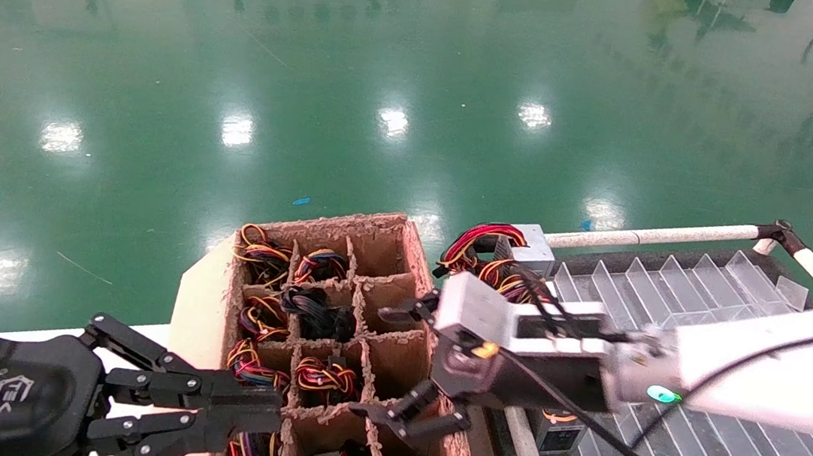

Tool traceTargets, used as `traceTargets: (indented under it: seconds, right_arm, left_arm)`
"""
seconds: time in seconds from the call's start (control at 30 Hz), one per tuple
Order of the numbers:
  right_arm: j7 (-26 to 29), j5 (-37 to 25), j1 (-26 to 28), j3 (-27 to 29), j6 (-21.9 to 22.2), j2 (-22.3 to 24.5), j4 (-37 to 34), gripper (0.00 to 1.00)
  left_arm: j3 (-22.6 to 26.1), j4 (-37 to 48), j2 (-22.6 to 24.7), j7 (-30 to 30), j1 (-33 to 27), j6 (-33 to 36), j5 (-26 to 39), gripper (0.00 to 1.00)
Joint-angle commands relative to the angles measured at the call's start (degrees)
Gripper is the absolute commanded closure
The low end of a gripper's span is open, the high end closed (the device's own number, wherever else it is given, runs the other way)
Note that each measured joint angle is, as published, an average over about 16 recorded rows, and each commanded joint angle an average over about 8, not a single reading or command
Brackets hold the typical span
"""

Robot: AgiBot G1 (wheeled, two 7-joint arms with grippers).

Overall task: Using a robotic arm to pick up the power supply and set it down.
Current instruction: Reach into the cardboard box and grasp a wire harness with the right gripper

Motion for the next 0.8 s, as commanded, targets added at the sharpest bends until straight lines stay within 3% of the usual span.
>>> traceTargets:
  seconds: [0.03, 0.1, 0.17, 0.53, 0.8]
  right_arm:
    - [-2.7, -1.4, 1.5, -0.7, 0.6, -2.4, -4.2, 0.7]
    - [-5.2, -1.9, 2.7, -1.0, 1.1, -4.4, -7.8, 0.91]
    - [-7.7, -2.4, 3.8, -1.2, 1.8, -6.2, -10.9, 1.0]
    - [-18.3, -5.6, 8.6, -2.8, 7.8, -14.7, -24.1, 1.0]
    - [-21.2, -6.1, 9.2, -5.5, 10.9, -16.9, -24.9, 1.0]
  left_arm:
    - [0.0, 0.0, 0.0, 0.0, 0.0, 0.0, 0.0, 1.0]
    - [0.0, 0.0, 0.0, 0.0, 0.0, 0.0, 0.0, 1.0]
    - [0.0, 0.0, 0.0, 0.0, 0.0, 0.0, 0.0, 1.0]
    - [0.0, 0.0, 0.0, 0.0, 0.0, 0.0, 0.0, 1.0]
    - [0.0, 0.0, 0.0, 0.0, 0.0, 0.0, 0.0, 1.0]
